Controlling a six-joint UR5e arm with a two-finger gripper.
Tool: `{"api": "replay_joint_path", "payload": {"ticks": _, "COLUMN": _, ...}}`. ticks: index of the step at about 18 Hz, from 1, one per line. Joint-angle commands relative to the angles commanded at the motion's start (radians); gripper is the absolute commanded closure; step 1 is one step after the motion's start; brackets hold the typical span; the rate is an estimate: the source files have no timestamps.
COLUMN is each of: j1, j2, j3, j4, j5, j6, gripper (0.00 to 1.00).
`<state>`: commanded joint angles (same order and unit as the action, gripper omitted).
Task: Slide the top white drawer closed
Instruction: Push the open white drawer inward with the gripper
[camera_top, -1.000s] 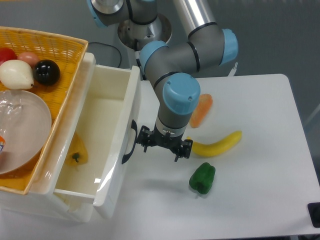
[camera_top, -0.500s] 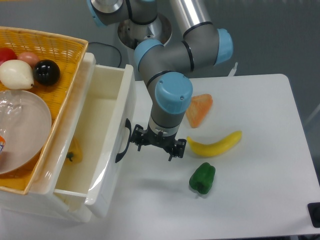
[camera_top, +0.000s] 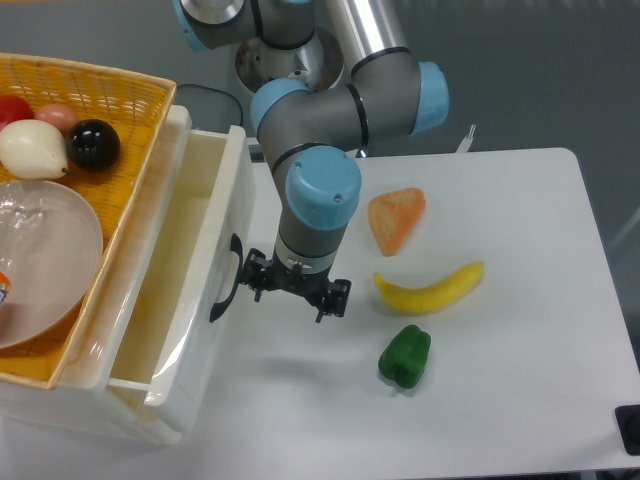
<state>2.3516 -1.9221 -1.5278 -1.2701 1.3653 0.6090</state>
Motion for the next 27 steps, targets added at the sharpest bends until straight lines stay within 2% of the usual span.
{"api": "replay_joint_path", "payload": {"ticks": 10, "j1": -0.009, "j2": 0.002, "j3": 0.003, "j4": -0.002, "j5": -0.008, "j6": -0.015, "gripper": 0.0}}
{"api": "replay_joint_path", "payload": {"ticks": 13, "j1": 0.032, "j2": -0.009, "j3": 0.064, "j4": -0.02, "j5": -0.014, "j6": -0.005, "gripper": 0.0}}
{"api": "replay_joint_path", "payload": {"ticks": 27, "j1": 0.025, "j2": -0.046, "j3": 0.055, "j4": -0.012, "j5": -0.011, "j6": 0.015, "gripper": 0.0}}
